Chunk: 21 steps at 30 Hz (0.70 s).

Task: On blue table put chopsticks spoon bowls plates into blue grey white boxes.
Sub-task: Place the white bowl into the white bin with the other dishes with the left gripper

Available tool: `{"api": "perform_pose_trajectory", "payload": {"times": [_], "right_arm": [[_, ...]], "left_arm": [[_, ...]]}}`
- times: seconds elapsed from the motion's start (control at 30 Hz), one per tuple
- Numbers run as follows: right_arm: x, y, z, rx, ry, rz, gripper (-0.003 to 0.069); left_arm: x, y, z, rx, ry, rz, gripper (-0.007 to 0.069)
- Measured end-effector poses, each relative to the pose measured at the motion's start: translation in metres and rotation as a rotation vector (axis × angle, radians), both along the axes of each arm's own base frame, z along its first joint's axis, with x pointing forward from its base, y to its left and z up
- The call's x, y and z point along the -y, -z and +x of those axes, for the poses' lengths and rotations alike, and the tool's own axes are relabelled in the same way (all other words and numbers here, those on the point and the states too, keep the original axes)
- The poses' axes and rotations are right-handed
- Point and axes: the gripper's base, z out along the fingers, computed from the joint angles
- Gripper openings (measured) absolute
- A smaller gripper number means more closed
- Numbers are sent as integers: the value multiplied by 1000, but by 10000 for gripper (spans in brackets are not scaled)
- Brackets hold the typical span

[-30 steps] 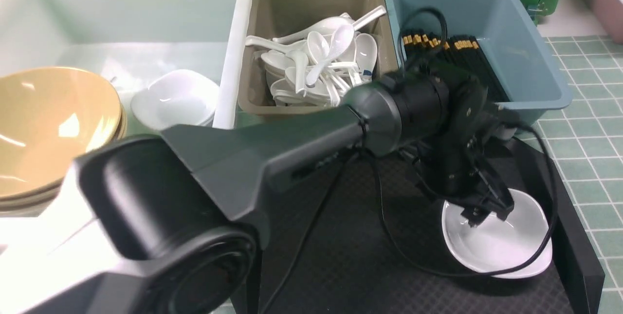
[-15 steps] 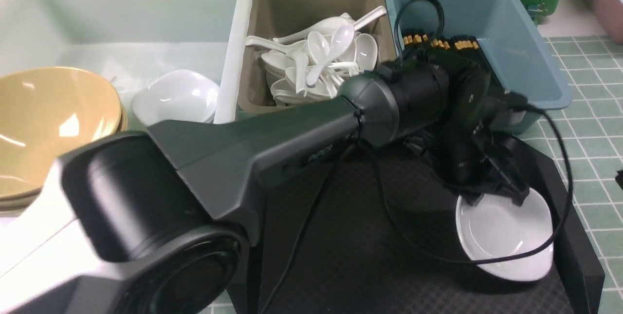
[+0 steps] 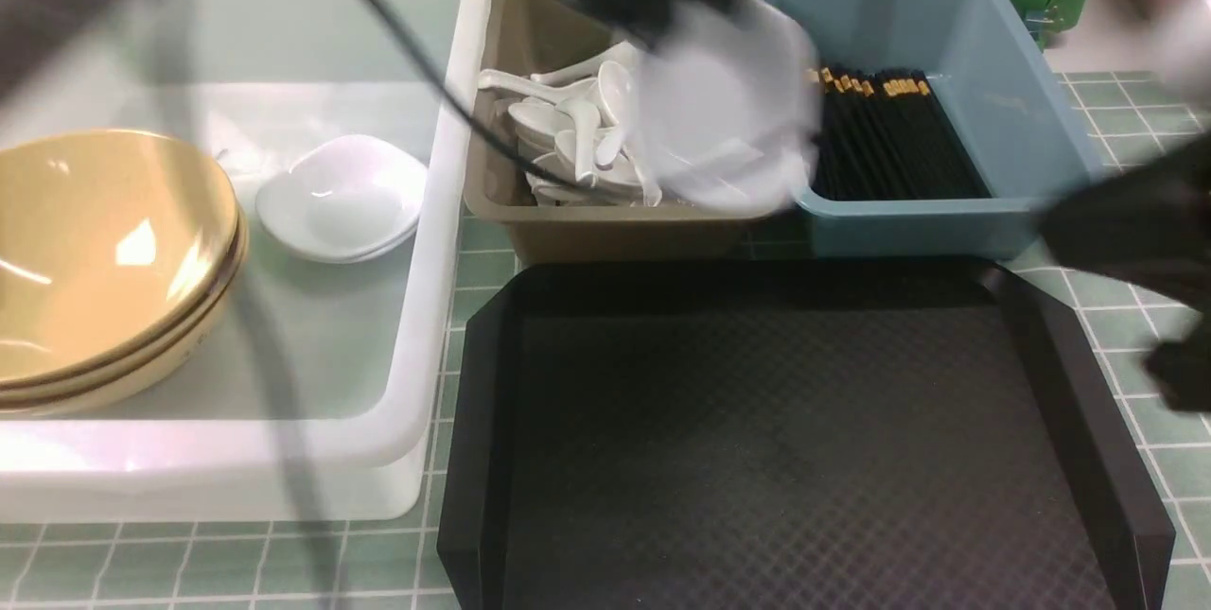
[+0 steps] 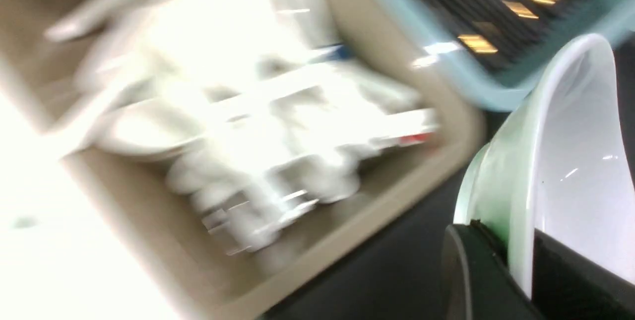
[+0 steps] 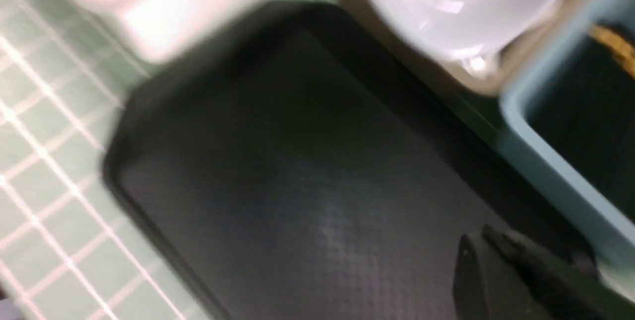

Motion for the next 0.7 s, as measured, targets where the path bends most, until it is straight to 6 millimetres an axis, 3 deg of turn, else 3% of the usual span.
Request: {"api": "perform_pose_trajectory", "payload": {"times": [0.13, 0.2, 0.27, 0.3, 0.33, 0.43, 0.5, 0.7], "right_arm": [[-39, -10, 25, -32, -119, 19, 48], [-48, -10, 29, -38, -139, 18, 48], [-73, -8, 38, -52, -192, 4, 48], [-77, -8, 39, -53, -200, 2, 48], [-91, -6, 41, -58, -232, -2, 48], [-110, -4, 42, -62, -270, -4, 48], [-133, 2, 47, -73, -308, -13, 50], [-163, 7, 57, -77, -353, -33, 54]], "left_arm": [[-75, -24, 3, 30, -151, 9, 6], [-92, -27, 1, 36, -184, 13, 6], [-132, -32, -5, 37, -263, 17, 6], [-138, -30, -7, 28, -277, 18, 6], [-164, -30, -13, 14, -339, 2, 6], [-188, -22, -15, -4, -399, -32, 6], [-208, -3, -10, -22, -454, -106, 6], [-217, 49, 23, -43, -438, -166, 6]]}}
